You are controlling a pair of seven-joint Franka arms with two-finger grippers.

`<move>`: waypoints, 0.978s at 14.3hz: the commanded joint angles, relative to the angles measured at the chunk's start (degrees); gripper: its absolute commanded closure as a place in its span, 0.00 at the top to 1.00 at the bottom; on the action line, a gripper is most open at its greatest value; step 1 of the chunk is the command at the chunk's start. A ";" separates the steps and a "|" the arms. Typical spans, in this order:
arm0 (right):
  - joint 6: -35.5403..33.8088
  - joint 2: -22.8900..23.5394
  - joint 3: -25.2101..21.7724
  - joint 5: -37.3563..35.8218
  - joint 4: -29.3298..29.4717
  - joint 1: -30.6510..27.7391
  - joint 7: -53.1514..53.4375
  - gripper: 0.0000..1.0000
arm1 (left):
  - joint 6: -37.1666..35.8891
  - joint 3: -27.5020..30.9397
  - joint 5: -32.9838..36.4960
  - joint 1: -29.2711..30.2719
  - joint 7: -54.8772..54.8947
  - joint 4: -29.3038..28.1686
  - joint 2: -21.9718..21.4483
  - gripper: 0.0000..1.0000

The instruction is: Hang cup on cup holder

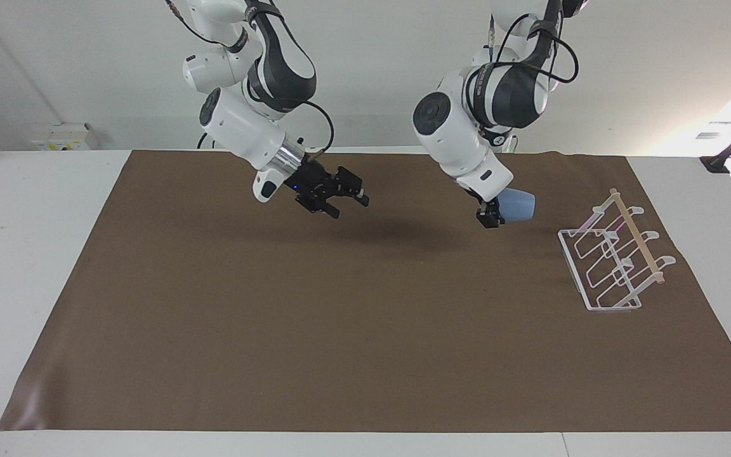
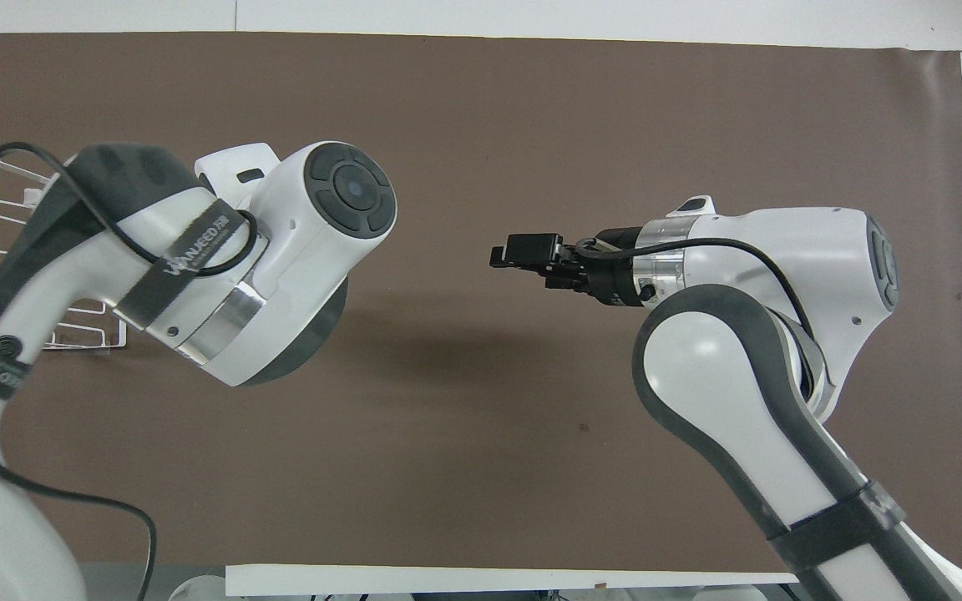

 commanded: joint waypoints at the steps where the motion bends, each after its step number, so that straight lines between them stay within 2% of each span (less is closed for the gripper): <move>1: -4.11 -0.74 0.40 -15.22 0.03 -5.40 0.70 0.99 | -6.46 0.50 16.65 -0.42 -6.35 0.96 10.46 0.00; 5: -11.58 -0.12 0.40 -31.06 3.27 -14.01 0.43 0.99 | -9.36 0.94 34.69 3.87 -14.10 -1.23 14.09 0.00; 7: -18.67 0.67 0.49 -40.20 8.52 -17.53 0.17 0.99 | -11.30 0.94 42.25 6.08 -15.34 -2.99 15.23 0.00; 11: -35.73 0.41 0.32 -46.30 21.79 -22.02 0.08 0.99 | -13.68 1.03 49.05 9.77 -19.99 -3.08 19.09 0.00; 14: -43.66 0.67 0.32 -47.44 29.11 -22.56 0.17 0.99 | -13.95 1.03 50.55 10.83 -21.23 -3.35 19.80 0.00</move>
